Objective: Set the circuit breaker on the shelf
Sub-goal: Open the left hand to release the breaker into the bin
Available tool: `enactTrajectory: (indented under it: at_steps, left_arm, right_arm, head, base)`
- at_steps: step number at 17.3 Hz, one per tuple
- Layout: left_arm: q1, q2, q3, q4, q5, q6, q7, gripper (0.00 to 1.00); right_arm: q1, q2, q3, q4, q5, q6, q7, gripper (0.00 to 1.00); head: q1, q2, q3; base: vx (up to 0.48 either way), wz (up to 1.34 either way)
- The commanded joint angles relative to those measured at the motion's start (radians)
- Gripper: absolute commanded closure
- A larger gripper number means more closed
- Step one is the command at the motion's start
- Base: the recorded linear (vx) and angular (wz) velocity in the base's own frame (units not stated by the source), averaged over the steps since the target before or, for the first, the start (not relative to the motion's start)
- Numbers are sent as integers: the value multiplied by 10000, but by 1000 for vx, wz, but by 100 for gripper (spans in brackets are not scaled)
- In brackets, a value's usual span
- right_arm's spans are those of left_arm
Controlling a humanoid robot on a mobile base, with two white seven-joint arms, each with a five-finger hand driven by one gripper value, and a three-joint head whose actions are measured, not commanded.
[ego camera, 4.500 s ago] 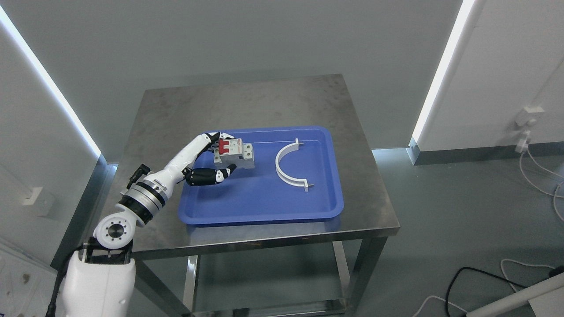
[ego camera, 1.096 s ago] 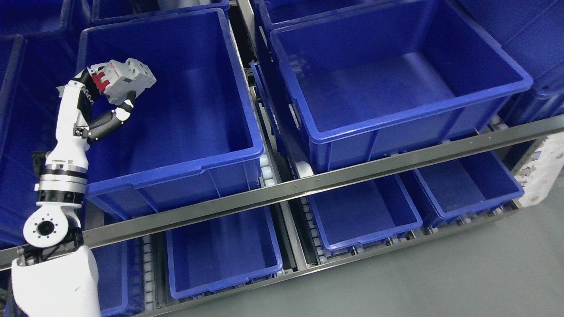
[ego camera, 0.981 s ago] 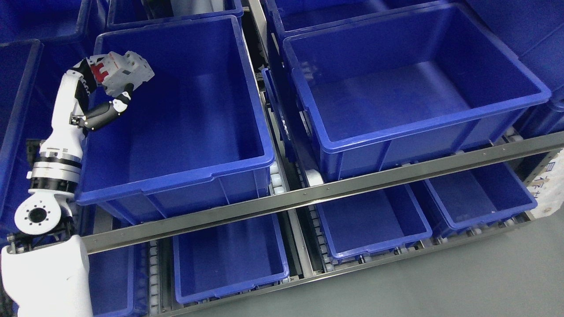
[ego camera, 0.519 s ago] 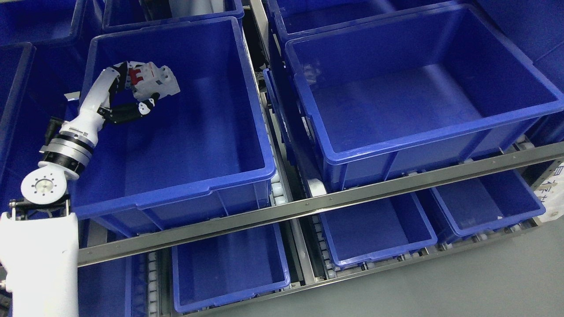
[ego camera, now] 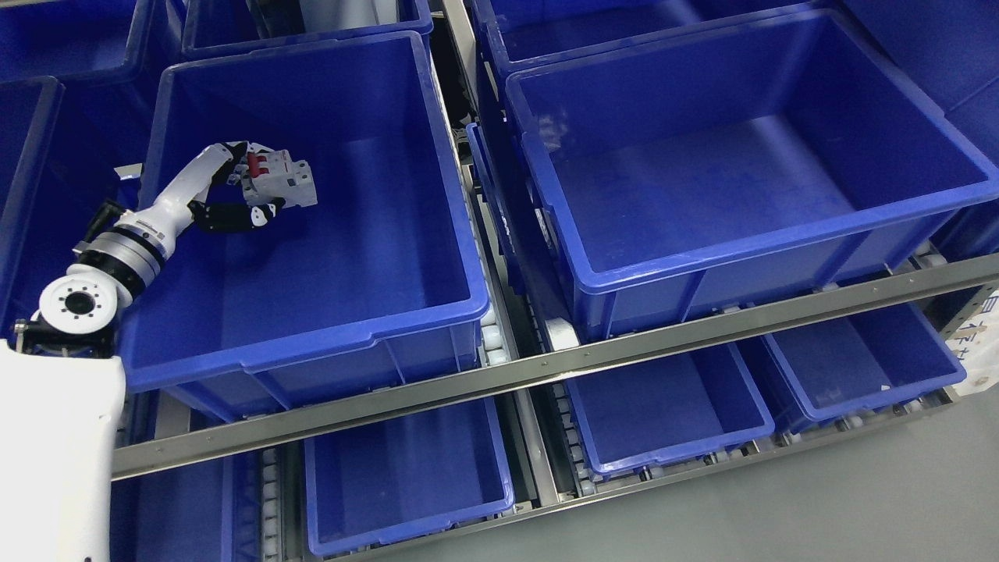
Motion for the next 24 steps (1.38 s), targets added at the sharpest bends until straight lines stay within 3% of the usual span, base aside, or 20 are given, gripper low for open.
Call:
enactTrajectory:
  at_steps: [1, 8, 11, 18, 24]
  left_arm:
    - [-673, 3, -1132, 2418, -201, -104, 411, 87]
    - [-1669, -489, -1670, 4336, -737, -150, 1011, 84]
    - [-1809, -428, -1670, 4675, -907, -119, 1042, 74]
    - [-2269, -213, -1655, 4630, -907, -104, 1532, 31]
    - [-3219, -228, -1426, 4233, -846, -134, 1624, 13]
  right_arm:
    - [0, -175, 199, 0, 0, 640, -8, 0]
    - [0, -175, 199, 0, 0, 640, -8, 0]
    - [0, -175, 199, 0, 0, 640, -8, 0]
    - [0, -175, 199, 0, 0, 640, -8, 0]
    - [0, -175, 199, 0, 0, 640, -8, 0]
  head:
    - [0, 0, 0]
    - [0, 0, 0]
    - [0, -1, 0]
    - [0, -1, 0]
    - [0, -1, 0]
  base:
    - [0, 0]
    - [-8, 4]
    - [0, 0]
    - [0, 0]
    - [-3, -21]
